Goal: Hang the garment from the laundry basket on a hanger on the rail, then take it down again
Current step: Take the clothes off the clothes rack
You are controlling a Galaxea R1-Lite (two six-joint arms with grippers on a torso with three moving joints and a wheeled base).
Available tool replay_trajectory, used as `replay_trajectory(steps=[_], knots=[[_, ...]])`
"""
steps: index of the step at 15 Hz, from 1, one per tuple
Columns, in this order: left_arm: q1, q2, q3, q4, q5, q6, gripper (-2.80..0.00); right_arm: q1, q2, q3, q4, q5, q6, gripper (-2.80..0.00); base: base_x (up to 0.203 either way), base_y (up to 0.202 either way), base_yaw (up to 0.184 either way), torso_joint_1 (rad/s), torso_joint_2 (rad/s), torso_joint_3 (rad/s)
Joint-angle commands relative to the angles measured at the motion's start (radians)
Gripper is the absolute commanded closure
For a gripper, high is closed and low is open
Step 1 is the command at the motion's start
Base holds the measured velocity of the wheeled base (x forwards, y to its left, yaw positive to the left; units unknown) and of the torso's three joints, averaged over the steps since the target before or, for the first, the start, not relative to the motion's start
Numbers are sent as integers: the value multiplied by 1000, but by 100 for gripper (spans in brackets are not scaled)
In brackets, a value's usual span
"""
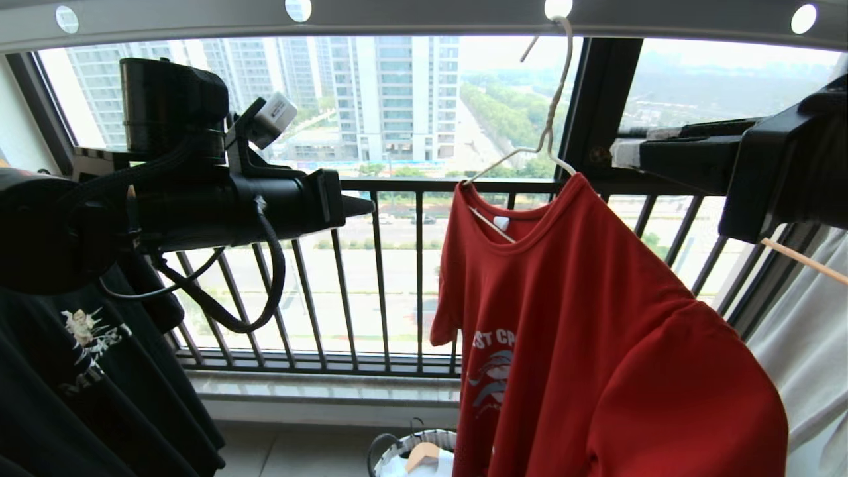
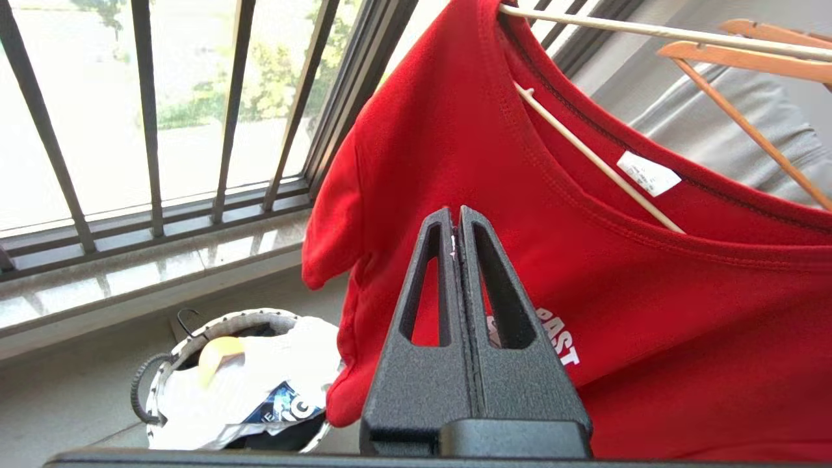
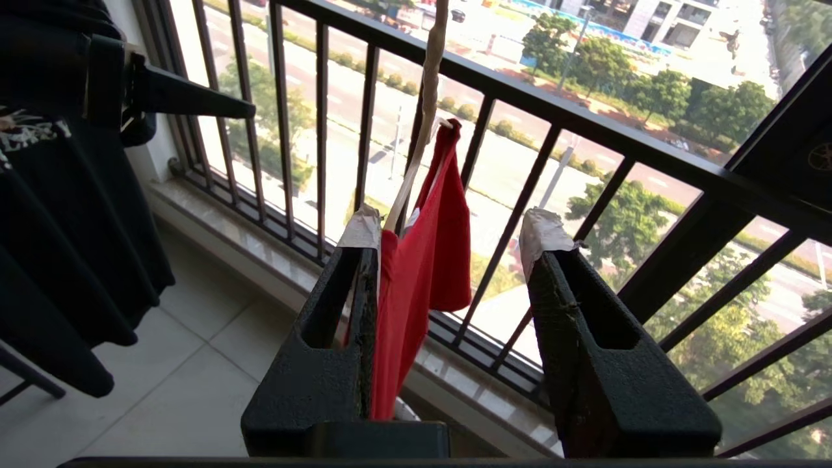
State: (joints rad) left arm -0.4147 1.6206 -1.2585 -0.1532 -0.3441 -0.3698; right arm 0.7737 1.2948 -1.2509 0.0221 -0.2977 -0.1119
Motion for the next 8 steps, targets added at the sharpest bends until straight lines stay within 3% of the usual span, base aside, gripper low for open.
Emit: replay_trajectory(steps=[1,8], knots=[[2,13,-1,-2,-1,-3,0,12,43,-26,1,-1,-2,-280,0,0,0,0,0,0],[2,18,-1,-2,-1,-1,0,16,191,-160,-7,-8,1,-280,0,0,0,0,0,0]])
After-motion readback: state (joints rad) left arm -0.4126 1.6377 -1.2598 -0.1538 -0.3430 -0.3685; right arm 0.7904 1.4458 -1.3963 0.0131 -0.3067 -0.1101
